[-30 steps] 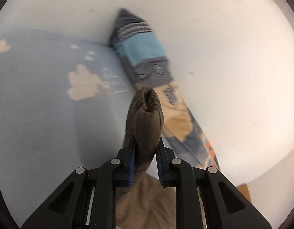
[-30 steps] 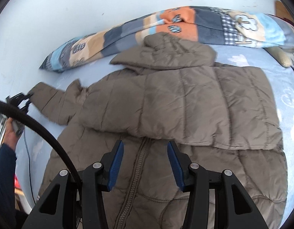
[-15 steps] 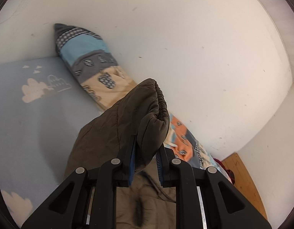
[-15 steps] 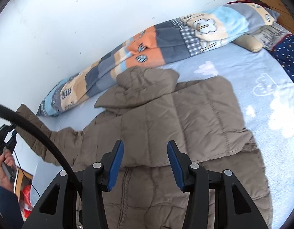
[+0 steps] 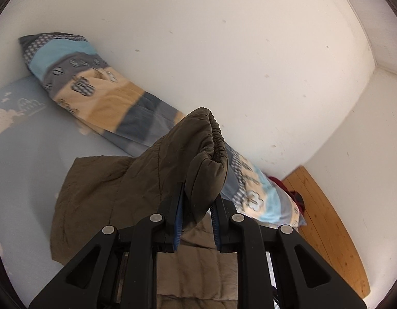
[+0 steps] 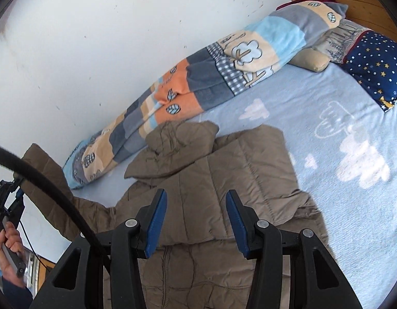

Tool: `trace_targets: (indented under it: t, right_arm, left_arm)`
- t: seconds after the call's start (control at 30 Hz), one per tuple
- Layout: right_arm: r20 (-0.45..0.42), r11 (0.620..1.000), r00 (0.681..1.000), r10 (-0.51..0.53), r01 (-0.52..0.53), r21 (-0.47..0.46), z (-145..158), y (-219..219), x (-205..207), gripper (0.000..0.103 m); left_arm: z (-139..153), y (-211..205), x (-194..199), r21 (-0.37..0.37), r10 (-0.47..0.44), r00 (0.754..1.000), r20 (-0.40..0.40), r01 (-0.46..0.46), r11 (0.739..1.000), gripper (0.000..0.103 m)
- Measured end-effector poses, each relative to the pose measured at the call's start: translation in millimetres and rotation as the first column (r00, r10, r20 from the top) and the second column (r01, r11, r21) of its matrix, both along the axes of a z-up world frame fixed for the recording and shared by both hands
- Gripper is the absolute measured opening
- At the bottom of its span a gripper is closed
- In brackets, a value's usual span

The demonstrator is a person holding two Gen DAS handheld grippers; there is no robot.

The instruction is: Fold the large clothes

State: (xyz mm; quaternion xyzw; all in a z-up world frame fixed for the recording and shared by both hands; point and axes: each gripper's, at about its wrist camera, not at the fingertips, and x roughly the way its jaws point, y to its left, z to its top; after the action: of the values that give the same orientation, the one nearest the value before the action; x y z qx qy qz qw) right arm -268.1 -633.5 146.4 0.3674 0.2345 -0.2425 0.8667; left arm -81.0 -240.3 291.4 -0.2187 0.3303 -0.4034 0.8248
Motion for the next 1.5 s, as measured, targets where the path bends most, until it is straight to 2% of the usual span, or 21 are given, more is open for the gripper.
trace_targets:
  t: [0.17,0.43,0.67,0.83,1.0,1.13,1.17,1.2,1.27,1.3,1.33,1.5]
  right_arm:
    - [0.028,0.999,0.999,-0.033,0.032,0.025,6,-15,-19,0.052]
    - [0.07,0.994,0.992,-0.1,0.097,0.054,14,-40,-51,0.052]
    - [0.085,0.991,0.988,-0.128,0.123,0.06,19,-51,-67,0.052]
    - [0.098,0.987,0.984,-0.149,0.142,0.079,20,-59,-76,0.052]
    - [0.098,0.986,0.983,-0.153,0.145,0.084,19,-61,-78,0.052]
    - [0.088,0.988,0.986,-0.141,0.135,0.078,18,-58,-73,0.052]
    - [0.087,0.988,0.986,-0.139,0.133,0.077,18,-58,-72,0.052]
    - [0.084,0.989,0.987,-0.136,0.129,0.076,17,-57,-70,0.052]
    - [0.08,0.989,0.988,-0.13,0.125,0.075,16,-55,-66,0.052]
    - [0.079,0.99,0.989,-0.128,0.122,0.074,16,-55,-65,0.052]
    - [0.077,0.99,0.989,-0.125,0.12,0.075,15,-54,-63,0.052]
    - [0.078,0.988,0.99,-0.116,0.107,0.113,6,-56,-54,0.052]
  left_arm:
    - [-2,-48,-28,0.029,-0.075,0.997,0.004,0.075,0.997,0.018]
    - [-45,-137,-74,0.075,-0.192,0.98,-0.055,0.196,0.978,0.018]
    - [-115,-203,-102,0.143,-0.224,0.965,-0.137,0.243,0.959,0.018]
    - [-168,-239,-124,0.237,-0.246,0.956,-0.16,0.279,0.931,0.018]
    - [-211,-258,-143,0.318,-0.267,0.947,-0.181,0.313,0.895,0.018]
    - [-236,-261,-147,0.335,-0.274,0.936,-0.222,0.337,0.88,0.019]
    - [-239,-260,-146,0.337,-0.274,0.934,-0.231,0.341,0.878,0.02]
    - [-242,-259,-145,0.33,-0.276,0.927,-0.252,0.351,0.876,0.027]
    - [-240,-258,-145,0.292,-0.31,0.904,-0.293,0.394,0.872,0.05]
    - [-235,-258,-145,0.269,-0.332,0.893,-0.306,0.415,0.869,0.068]
    - [-231,-256,-146,0.256,-0.344,0.886,-0.31,0.426,0.868,0.076]
    - [-197,-222,-151,0.226,-0.397,0.878,-0.267,0.458,0.86,0.076]
